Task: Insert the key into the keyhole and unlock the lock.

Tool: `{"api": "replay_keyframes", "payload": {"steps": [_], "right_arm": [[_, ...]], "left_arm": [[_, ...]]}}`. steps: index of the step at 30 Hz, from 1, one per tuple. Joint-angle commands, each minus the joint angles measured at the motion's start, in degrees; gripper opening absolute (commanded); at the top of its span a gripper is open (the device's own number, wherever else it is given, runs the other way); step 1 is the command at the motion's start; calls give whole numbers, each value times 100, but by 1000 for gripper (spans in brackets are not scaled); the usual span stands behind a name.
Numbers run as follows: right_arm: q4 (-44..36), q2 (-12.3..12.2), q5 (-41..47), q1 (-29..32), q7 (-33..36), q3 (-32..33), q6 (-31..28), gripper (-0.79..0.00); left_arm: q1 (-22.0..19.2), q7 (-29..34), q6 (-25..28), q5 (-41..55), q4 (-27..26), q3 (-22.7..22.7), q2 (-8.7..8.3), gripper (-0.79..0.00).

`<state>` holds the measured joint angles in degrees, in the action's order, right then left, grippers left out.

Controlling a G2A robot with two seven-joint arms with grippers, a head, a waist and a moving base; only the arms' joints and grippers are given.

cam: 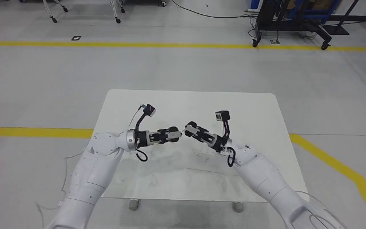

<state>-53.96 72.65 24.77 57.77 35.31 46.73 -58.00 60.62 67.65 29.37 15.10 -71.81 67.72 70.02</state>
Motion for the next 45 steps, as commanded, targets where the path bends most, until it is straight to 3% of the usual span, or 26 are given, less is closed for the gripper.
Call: {"api": "replay_keyframes", "payload": {"steps": [1,8,14,17,23,30,31,32,33,45], "right_arm": [[111,27,273,-59,304,-27,0,-785],[298,125,811,-188,1024,-82,0,-785],[411,203,790,-260,1097,-78,0,-785],[449,230,711,-280,1097,-71,0,-785],[475,275,605,-269,1097,-5,0,-785],[472,311,499,-202,1097,129,0,-785],[464,313,479,-193,1097,145,0,-763],[455,316,467,-182,1097,164,0,-406],[446,317,459,-176,1097,181,0,0],[267,318,340,-40,1097,413,0,0]], "left_arm": [[-18,-44,-38,-12,5,-35,-3,-511],[-58,-102,-44,-31,28,-112,-22,-514],[-72,-230,-77,-122,22,-154,-42,-520],[-73,-263,-83,-147,7,-175,-53,-573],[-92,-325,-111,-215,6,-216,-72,-785],[-84,-489,-172,-331,-30,-262,-95,-785],[-84,-506,-176,-344,-33,-266,-98,-785],[-84,-524,-188,-360,-35,-272,-102,-785],[-84,-532,-194,-363,-39,-277,-104,-785],[-105,-512,-171,-215,-28,-316,-140,-785]]}}
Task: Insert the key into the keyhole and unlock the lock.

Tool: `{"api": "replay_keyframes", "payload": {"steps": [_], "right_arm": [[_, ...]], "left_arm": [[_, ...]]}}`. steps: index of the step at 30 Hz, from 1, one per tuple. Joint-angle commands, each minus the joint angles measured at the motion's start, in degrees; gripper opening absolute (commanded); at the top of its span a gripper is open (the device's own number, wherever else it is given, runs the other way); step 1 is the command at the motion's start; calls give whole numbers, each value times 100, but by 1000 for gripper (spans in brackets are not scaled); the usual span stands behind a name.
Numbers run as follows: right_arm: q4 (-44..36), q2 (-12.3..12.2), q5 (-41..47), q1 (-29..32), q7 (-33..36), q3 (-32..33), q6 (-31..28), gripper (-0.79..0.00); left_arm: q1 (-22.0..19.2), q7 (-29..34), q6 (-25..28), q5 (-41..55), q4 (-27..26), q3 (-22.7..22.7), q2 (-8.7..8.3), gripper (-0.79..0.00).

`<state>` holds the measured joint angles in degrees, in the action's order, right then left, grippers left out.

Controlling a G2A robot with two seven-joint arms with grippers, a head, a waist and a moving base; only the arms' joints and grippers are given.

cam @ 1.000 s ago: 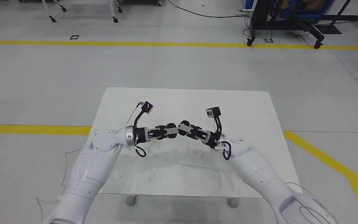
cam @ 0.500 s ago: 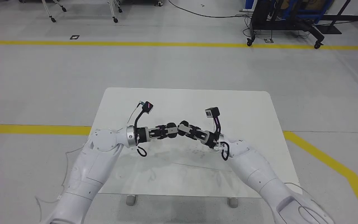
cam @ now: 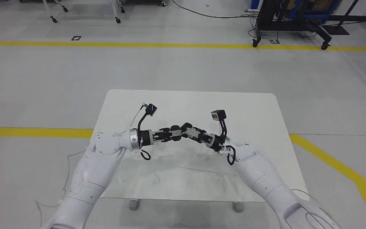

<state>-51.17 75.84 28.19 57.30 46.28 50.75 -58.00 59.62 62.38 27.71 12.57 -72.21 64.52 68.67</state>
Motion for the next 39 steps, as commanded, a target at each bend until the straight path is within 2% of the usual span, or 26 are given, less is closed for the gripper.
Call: {"api": "replay_keyframes", "payload": {"steps": [1,16,18,23,24,25,26,28,32,39], "right_arm": [[-21,-2,1,13,0,25,0,0],[12,-16,-5,26,0,110,0,0],[-15,-48,-205,31,44,136,186,0],[-238,-294,-681,43,710,442,710,0],[-361,-338,-560,117,810,519,810,-40],[-465,-367,-499,163,913,549,913,-265],[-589,-415,-439,221,1046,611,1046,-400],[-747,-497,-377,329,1250,727,1250,-483],[-934,-567,-290,457,1504,782,1504,-557],[-942,-559,-242,449,1633,671,1634,-594]], "left_arm": [[-9,28,-4,78,18,6,-7,-785],[-23,34,-240,286,15,-8,-26,-785],[-10,110,-304,336,-30,14,-41,-785],[-77,508,-326,-26,-118,-32,-97,-785],[-88,511,-324,-150,-136,-55,-104,-785],[-93,551,-322,-208,-159,-85,-107,-785],[-102,569,-317,-248,-174,-104,-110,-785],[-115,642,-320,-250,-180,-139,-117,-785],[-130,680,-301,-265,-173,-175,-132,-785],[-128,638,-273,-344,-217,-235,-156,-785]]}}
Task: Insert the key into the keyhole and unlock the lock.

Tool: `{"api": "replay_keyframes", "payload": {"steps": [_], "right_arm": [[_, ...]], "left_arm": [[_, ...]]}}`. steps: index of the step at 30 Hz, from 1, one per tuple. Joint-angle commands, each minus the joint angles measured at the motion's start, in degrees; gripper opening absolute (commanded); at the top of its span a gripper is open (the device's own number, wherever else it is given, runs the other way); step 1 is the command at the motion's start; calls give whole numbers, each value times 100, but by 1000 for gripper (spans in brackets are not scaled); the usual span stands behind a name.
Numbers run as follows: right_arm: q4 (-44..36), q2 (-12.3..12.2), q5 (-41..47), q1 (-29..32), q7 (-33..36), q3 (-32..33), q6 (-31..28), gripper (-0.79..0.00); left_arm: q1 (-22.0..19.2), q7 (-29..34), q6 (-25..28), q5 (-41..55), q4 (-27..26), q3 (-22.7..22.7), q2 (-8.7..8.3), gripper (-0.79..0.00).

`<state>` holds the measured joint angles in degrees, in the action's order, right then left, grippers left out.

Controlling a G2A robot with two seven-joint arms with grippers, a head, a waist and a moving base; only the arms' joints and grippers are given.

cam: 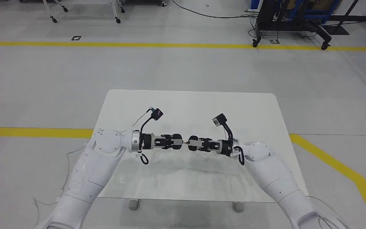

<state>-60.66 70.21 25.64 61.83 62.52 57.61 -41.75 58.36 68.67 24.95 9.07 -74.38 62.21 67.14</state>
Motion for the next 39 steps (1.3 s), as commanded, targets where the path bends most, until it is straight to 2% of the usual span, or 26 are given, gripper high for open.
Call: {"api": "replay_keyframes", "payload": {"steps": [1,7,9,14,15,16,24,28,30,34,37,39], "right_arm": [[18,6,25,-12,14,-26,14,-606],[62,22,47,-59,44,-108,43,-717],[78,23,48,-71,41,-119,40,-785],[98,25,52,-82,28,-138,28,-785],[97,24,54,-81,26,-142,26,-785],[91,23,54,-79,22,-144,21,-785],[61,-61,53,12,-190,75,-191,-785],[-46,-197,50,217,-404,473,-404,-785],[-123,-276,53,348,-486,713,-486,-785],[-314,-408,57,587,-579,1137,-571,-785],[-535,-471,-18,747,-718,1363,-587,-785],[-615,-487,-71,799,-778,1413,-552,-785]], "left_arm": [[-5,7,11,11,-3,-7,-8,-785],[-14,0,43,17,-11,-37,-29,-785],[-15,-10,55,22,-11,-47,-35,-785],[-28,-20,44,10,-15,-80,-51,-785],[-28,-25,34,25,-13,-86,-53,-459],[-33,-31,19,41,-9,-90,-55,0],[-26,-36,6,276,-22,-15,-94,0],[91,-153,-29,-84,-342,315,-206,0],[187,-189,-131,-647,-643,624,-313,0],[719,-631,-521,-2035,-1573,1240,-507,0],[1165,-973,-857,-3184,-2291,1515,-604,0],[1331,-1368,-1146,-3737,-2526,1633,-625,0]]}}
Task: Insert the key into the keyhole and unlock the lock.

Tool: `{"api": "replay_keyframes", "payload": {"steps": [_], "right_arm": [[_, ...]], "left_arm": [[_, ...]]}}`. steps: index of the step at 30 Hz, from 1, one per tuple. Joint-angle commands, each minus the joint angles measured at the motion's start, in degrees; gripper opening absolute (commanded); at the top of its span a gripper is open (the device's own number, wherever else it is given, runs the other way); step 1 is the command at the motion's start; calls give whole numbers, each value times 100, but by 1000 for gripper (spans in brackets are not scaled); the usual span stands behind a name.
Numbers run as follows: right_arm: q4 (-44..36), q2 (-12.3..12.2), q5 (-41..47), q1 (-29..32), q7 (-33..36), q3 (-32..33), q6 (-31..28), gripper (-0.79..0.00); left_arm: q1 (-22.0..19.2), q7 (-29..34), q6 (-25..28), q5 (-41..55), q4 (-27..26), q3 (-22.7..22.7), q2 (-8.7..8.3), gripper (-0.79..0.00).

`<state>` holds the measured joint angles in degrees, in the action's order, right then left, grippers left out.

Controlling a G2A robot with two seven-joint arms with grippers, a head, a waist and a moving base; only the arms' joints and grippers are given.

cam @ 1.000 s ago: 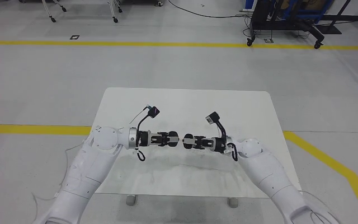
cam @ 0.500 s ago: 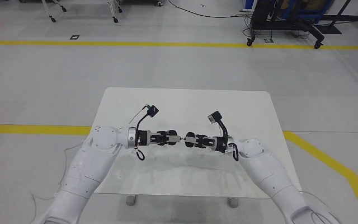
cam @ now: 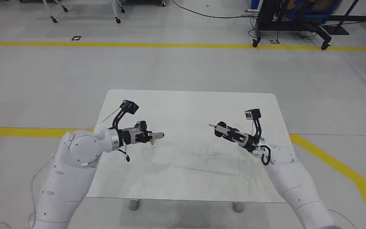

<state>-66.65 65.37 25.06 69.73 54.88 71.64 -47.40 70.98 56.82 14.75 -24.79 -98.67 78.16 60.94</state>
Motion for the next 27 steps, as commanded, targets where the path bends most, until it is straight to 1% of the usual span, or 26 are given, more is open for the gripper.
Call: {"api": "replay_keyframes", "payload": {"steps": [1,6,7,8,9,12,15,16,18,19,21,24,27], "right_arm": [[-15,-2,-12,9,-13,9,12,-785],[-15,-2,-12,9,-13,9,12,-785],[-15,-2,-12,9,-13,9,12,-785],[-15,-2,-12,9,-13,9,12,-785],[-15,-2,-12,9,-13,9,12,-785],[-15,-2,-12,9,-13,9,12,-785],[-15,-2,-12,9,-13,9,12,-785],[-15,-2,-12,9,-13,9,12,-785],[-15,-2,-12,9,-13,9,12,-785],[-15,-2,-12,9,-13,9,12,-785],[-15,-2,-12,9,-13,9,12,-785],[-15,-2,-12,9,-13,9,12,-785],[-15,-2,-12,9,-13,9,12,-785]], "left_arm": [[69,-183,-125,-351,-97,39,-5,0],[69,-183,-125,-351,-97,39,-5,0],[71,-302,-173,-597,-85,66,-13,0],[132,-509,-248,-1047,-108,23,-20,0],[205,-604,-266,-1301,-105,-89,-17,0],[231,-741,-323,-1966,-38,-369,-10,0],[210,-557,-248,-2546,-19,-739,1,0],[163,-494,-314,-2688,17,-830,9,0],[74,-395,-414,-2840,126,-1033,37,-157],[7,-356,-466,-2884,201,-1111,52,-215],[-140,-167,-533,-2838,412,-1272,87,-357],[-399,-39,-727,-2802,715,-1435,142,-397],[-576,-79,-831,-2768,962,-1564,190,-397]]}}
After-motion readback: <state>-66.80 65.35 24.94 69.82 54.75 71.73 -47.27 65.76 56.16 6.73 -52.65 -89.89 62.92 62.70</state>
